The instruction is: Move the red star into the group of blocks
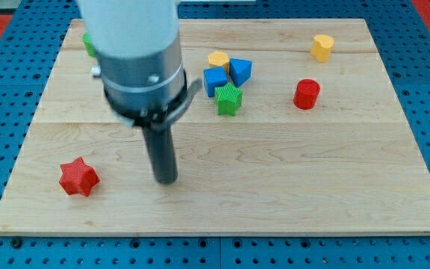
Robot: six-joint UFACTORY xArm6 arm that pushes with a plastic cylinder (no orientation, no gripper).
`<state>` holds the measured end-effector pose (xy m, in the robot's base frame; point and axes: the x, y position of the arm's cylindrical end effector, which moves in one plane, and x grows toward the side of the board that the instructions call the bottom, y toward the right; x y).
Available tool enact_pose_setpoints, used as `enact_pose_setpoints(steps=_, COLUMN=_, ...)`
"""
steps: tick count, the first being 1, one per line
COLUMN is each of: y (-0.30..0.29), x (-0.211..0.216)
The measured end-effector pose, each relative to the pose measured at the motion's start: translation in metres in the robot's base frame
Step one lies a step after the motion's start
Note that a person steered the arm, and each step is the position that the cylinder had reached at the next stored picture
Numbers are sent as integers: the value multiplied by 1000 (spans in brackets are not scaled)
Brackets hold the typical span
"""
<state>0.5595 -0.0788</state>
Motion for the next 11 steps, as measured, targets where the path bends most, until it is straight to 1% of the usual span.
enact_pose_setpoints(steps=1, y=-63, x=43)
enact_pose_setpoints(steps=2, y=-147, x=-10)
enact_pose_setpoints(steps=3, y=-100, x=-54)
enact_pose_setpoints(steps=4, y=-93, x=-35)
enact_pose_setpoints(steps=5, y=-61, x=-40)
enact_pose_setpoints(steps=7, y=-26, x=-150)
enact_pose_setpoints(steps=9, y=4, x=-114)
enact_pose_setpoints(steps=10, y=30, x=-136)
enact_pose_setpoints(steps=11, y=68, x=-139)
